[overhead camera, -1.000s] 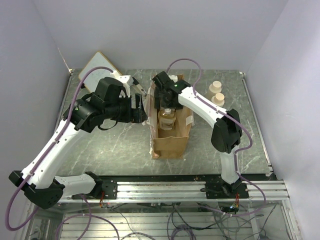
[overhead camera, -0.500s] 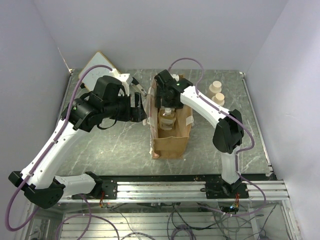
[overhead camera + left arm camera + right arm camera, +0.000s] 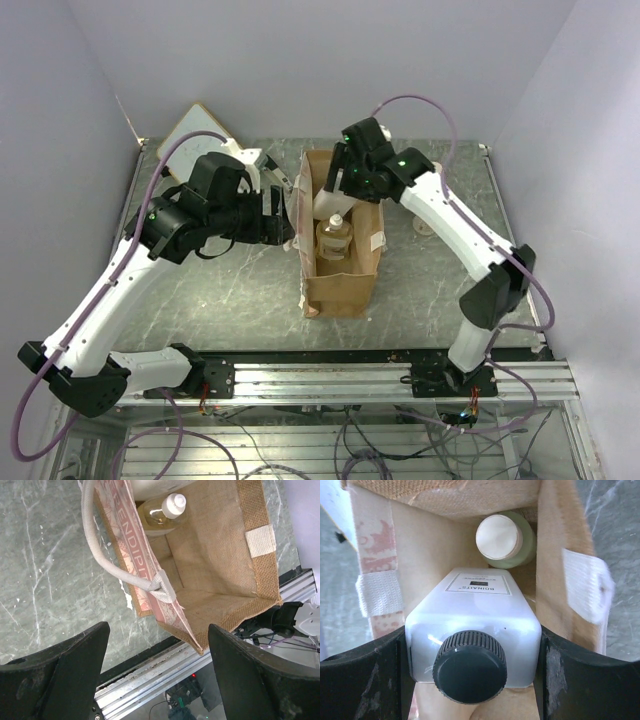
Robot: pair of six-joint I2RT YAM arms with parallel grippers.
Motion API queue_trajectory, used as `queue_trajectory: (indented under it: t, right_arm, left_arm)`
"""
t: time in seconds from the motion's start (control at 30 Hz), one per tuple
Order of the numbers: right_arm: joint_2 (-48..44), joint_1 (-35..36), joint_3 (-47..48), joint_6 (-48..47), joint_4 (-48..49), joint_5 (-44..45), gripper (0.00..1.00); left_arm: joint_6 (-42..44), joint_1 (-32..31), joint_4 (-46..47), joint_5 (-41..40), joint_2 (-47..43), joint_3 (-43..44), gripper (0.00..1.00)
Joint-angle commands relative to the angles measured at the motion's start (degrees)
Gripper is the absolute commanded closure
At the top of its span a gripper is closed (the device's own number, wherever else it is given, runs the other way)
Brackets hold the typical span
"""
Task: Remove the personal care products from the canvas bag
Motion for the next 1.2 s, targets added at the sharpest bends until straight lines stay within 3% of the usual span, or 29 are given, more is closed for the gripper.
queue_trajectory:
  t: [0.0,0.27,0.47,0.67,0.87,1.0,1.17]
  right_arm:
    - [-9.6,-2.5,-3.9,5.8,10.7,-7.0,0.82]
    - [-21.7,-8.6,-12.7,13.7,18.9,-15.3,0.87]
    - [-28.9,-16.0,-14.2,16.5,20.1,-18.8,0.91]
    - [-33.8,-20.0,-10.7,8.6,11.2,-9.4,1.00]
    - [-34.6,-20.2,-7.6,-3.3,2.0,3.4,1.00]
    - [-35.8,-20.2,-12.3,-8.8,1.5,7.6,1.00]
    - [-39.1,-20.2,-24.3,-17.5,6.7,6.7,1.00]
  left_arm:
    - [0.1,0.5,2.1,2.8,-0.6,-1.4,0.10]
    - [-0.4,0.6,4.4,5.6,-1.2,-4.2,0.10]
    - [-0.3,0.6,4.7,7.2,-1.1,-5.0,0.11]
    - [0.4,0.6,4.1,6.9,-1.9,-5.2,0.11]
    - [1.1,0.6,3.0,5.2,-2.5,-4.6,0.11]
    - [2.1,0.6,2.0,3.5,-1.5,-2.9,0.11]
    - [2.5,0.7,1.3,0.0,-0.2,-0.7,0.10]
